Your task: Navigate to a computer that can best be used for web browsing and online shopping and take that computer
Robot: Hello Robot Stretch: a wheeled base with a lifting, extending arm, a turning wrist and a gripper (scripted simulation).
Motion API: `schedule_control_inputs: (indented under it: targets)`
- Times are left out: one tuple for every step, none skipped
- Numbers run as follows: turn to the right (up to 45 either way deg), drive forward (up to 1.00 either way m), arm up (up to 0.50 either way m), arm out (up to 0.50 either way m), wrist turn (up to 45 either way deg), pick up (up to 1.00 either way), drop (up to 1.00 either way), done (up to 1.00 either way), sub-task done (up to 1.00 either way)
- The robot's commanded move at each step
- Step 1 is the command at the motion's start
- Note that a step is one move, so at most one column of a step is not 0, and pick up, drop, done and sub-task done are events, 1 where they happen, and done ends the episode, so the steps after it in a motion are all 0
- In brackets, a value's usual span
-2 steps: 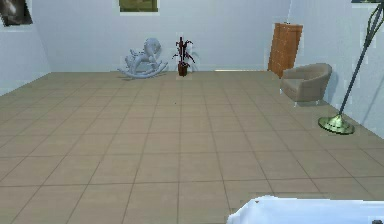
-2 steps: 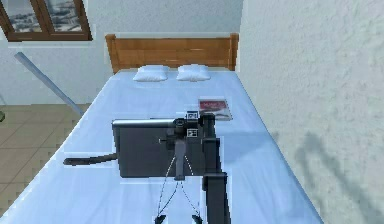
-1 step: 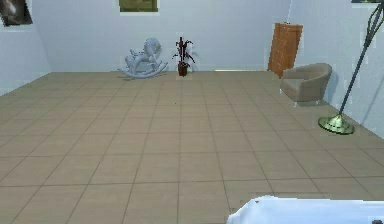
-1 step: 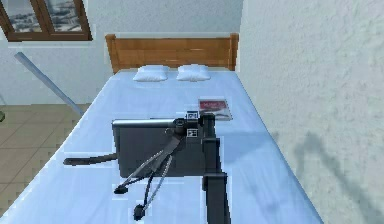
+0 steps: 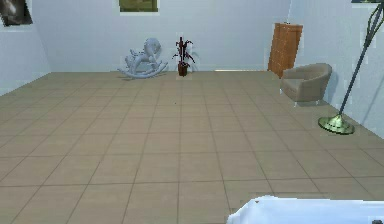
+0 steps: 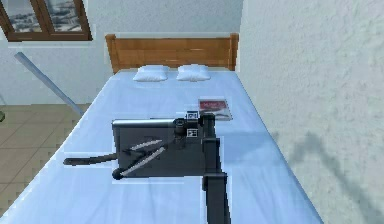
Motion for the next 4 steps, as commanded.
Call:
schedule_control_inputs:
  targets:
    - [0.0, 0.00, 0.00, 0.00, 45.0, 0.00, 0.00, 0.00, 0.00]
    - [0.0, 0.00, 0.00, 0.00, 30.0, 0.00, 0.00, 0.00, 0.00]
    - [0.0, 0.00, -0.30, 0.00, 0.0, 0.00, 0.00, 0.00, 0.00]
    - [0.0, 0.00, 0.00, 0.00, 0.0, 1.00, 0.00, 0.00, 0.00]
